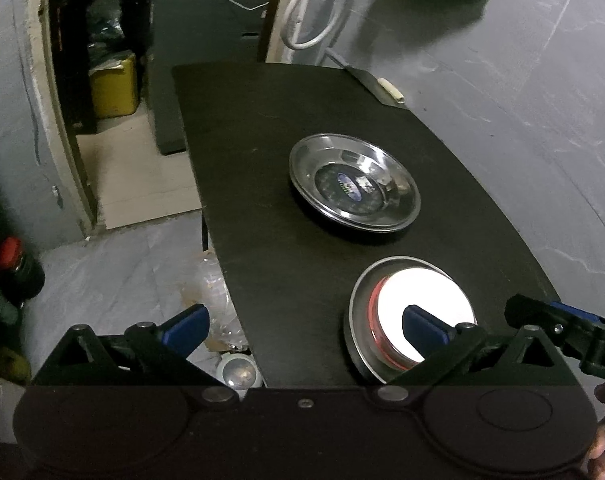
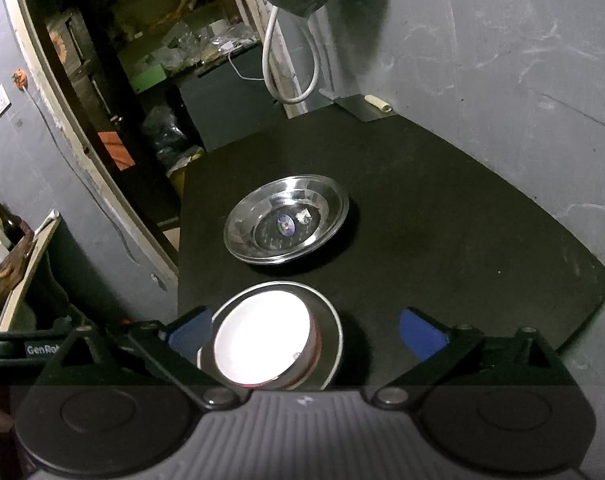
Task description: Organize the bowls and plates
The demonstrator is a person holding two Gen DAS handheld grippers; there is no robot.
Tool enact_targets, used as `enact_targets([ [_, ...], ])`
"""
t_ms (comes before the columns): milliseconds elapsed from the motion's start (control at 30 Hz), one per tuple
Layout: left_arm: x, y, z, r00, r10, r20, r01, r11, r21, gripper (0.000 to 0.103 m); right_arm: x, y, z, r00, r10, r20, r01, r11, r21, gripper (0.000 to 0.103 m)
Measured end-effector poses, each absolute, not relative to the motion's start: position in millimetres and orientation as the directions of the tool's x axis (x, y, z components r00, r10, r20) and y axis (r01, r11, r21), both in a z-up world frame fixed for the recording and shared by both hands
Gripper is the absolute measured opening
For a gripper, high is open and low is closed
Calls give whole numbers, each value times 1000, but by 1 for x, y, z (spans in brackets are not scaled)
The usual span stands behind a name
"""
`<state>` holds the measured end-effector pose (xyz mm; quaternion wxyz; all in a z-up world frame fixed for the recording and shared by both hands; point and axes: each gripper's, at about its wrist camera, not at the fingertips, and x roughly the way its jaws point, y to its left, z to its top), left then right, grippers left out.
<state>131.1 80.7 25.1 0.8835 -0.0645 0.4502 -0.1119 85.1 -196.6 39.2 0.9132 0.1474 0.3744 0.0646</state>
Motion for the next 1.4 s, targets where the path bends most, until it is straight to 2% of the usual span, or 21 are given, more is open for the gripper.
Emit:
enact_targets([
  [367, 137, 71, 17, 568, -155, -808, 10, 983, -181, 102, 114, -227, 25, 694, 241, -678, -90, 964, 250, 103],
  [533, 138, 63, 10, 547, -97, -832, -44, 989, -144, 102, 132, -243, 12, 651, 263, -712, -160, 964, 210, 103],
  [867, 137, 51, -3, 482, 23, -876, -106, 994, -32, 102, 153, -250, -12, 525, 363, -770, -293, 926, 237, 103],
  [1033, 141, 55, -4, 475, 20, -880, -93, 995, -28, 102, 159, -239, -16, 482, 374, -792, -340, 913, 225, 103],
  [1133, 147, 58, -4, 476, -3, -879, -62, 997, -37, 102, 159, -229, -17, 479, 330, -814, -340, 924, 174, 103],
  [1400, 166, 53, -9, 442, -125, -888, 126, 989, -76, 102, 161, -217, -20, 476, 234, -848, -269, 956, 113, 103],
])
